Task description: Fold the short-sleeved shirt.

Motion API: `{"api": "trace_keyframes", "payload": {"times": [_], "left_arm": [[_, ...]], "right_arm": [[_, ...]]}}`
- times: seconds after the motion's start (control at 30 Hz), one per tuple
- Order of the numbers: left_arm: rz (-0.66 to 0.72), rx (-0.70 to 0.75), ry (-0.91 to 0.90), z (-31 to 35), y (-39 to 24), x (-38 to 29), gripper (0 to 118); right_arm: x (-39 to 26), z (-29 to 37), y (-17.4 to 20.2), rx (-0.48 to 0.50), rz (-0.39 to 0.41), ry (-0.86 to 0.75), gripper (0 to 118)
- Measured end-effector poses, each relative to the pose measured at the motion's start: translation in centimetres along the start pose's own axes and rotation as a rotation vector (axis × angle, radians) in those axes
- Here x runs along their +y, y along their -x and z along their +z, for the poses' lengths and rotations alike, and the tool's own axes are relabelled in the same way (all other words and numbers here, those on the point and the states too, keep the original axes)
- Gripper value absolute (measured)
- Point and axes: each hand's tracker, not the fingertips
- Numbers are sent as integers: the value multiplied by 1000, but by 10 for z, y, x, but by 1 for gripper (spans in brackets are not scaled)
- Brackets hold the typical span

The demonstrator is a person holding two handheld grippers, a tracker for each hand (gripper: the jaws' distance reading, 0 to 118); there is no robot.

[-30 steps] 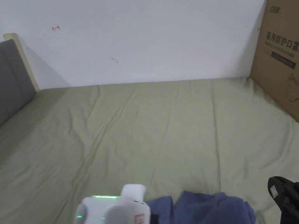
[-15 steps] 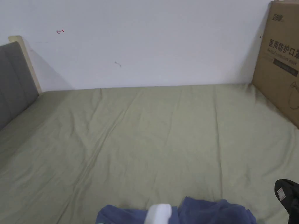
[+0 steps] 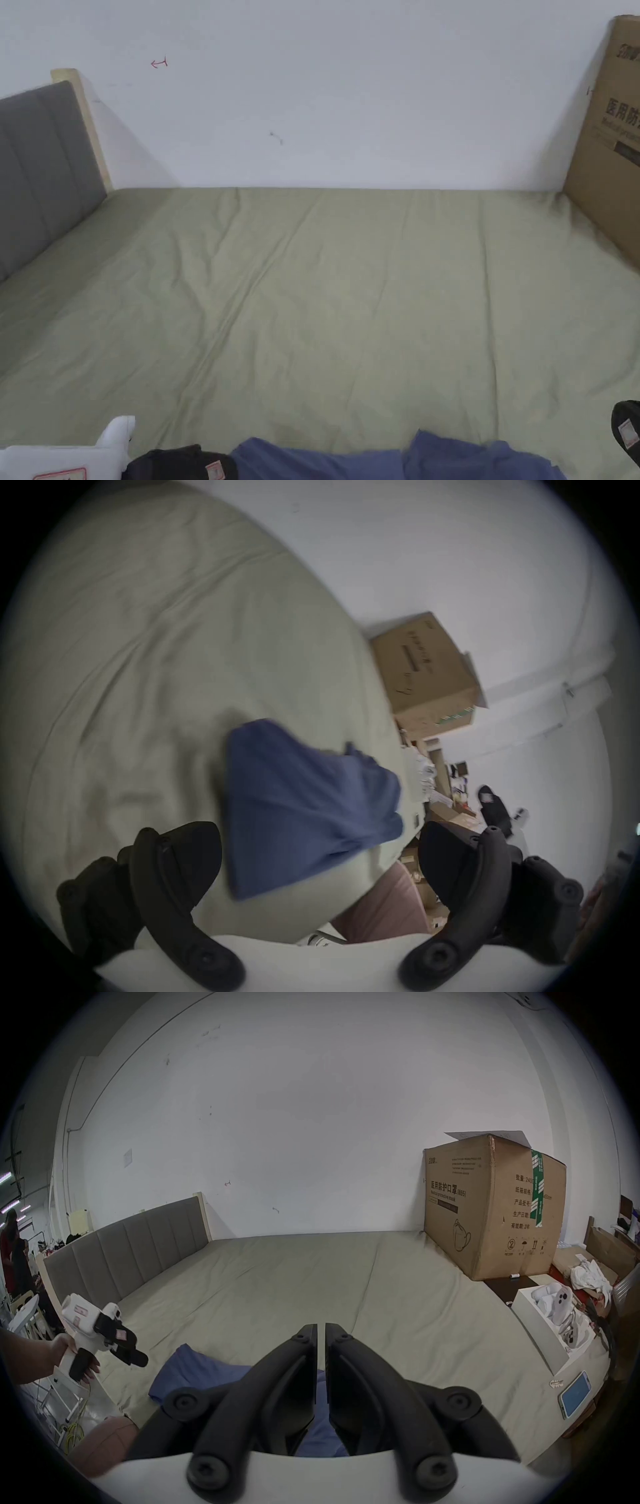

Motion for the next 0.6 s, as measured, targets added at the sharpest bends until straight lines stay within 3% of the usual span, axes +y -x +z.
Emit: {"api": "trace_keyframes", "payload": {"times": [0.13,0.2,0.27,0.37,0.47,0.5,0.53,0.57,0.6], "left_arm": [[144,-90,43,-20,46,6,117],[310,-263,90,-40,66,3,117],[373,-425,93,-60,91,6,117],[298,-508,129,-87,86,8,117],[151,-435,173,-105,61,1,111],[86,-353,146,-105,57,1,95],[12,-162,123,-105,57,7,34],[-91,101,139,-113,55,7,11],[-21,-11,145,-109,58,2,11]], "right_arm": [[-2,-8,6,1,16,34,5],[-3,-12,10,1,25,52,5],[-3,-15,15,15,23,70,5],[-2,-19,24,47,32,97,5],[0,-23,30,61,42,107,5],[0,-24,31,65,37,106,5],[0,-26,31,70,24,104,5],[-1,-28,31,76,5,105,5],[-2,-30,30,78,-8,110,5]]}}
